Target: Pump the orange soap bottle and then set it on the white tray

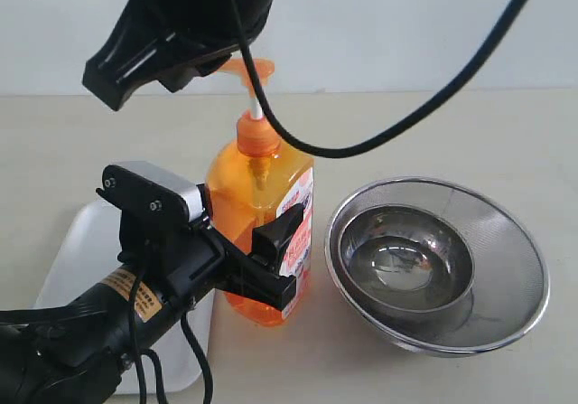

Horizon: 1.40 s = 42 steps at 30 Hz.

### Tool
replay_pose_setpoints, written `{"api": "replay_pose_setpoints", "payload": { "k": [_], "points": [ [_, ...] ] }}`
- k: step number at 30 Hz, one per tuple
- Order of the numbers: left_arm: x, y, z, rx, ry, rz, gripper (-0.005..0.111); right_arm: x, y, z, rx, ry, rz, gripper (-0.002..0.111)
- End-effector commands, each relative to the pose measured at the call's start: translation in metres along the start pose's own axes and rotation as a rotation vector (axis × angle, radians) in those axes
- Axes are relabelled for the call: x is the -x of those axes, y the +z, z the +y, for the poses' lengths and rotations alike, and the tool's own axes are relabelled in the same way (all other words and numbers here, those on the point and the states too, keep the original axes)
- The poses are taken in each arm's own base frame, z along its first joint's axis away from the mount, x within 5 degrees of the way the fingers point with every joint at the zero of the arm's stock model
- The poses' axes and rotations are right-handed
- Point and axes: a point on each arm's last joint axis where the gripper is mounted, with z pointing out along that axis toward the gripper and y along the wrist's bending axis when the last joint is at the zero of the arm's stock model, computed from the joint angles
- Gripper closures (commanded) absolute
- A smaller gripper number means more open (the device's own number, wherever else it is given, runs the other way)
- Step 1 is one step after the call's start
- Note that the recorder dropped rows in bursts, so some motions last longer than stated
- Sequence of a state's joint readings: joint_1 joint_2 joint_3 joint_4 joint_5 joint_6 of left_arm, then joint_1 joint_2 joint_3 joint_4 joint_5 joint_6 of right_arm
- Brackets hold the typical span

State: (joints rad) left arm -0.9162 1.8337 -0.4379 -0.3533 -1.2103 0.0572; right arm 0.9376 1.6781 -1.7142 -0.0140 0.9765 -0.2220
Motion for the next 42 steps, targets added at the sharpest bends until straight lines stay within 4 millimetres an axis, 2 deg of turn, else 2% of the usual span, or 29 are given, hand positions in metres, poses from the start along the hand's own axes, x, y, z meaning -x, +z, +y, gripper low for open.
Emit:
{"api": "replay_pose_setpoints", "payload": {
  "k": [1, 23, 42],
  "points": [
    [0.000, 0.000, -0.001, -0.003, -0.009, -0.007, 0.102, 0.003, 0.006, -0.004, -0.034, -0.021, 0.027, 0.108],
    [0.000, 0.000, -0.001, -0.003, -0.009, -0.007, 0.102, 0.002, 0.003, -0.022, -0.233, -0.051, 0.046, 0.108],
    [0.000, 0.000, -0.001, -0.003, -0.011, -0.007, 0.102, -0.014, -0.001, -0.034, -0.363, -0.016, 0.214, 0.108]
  ]
}}
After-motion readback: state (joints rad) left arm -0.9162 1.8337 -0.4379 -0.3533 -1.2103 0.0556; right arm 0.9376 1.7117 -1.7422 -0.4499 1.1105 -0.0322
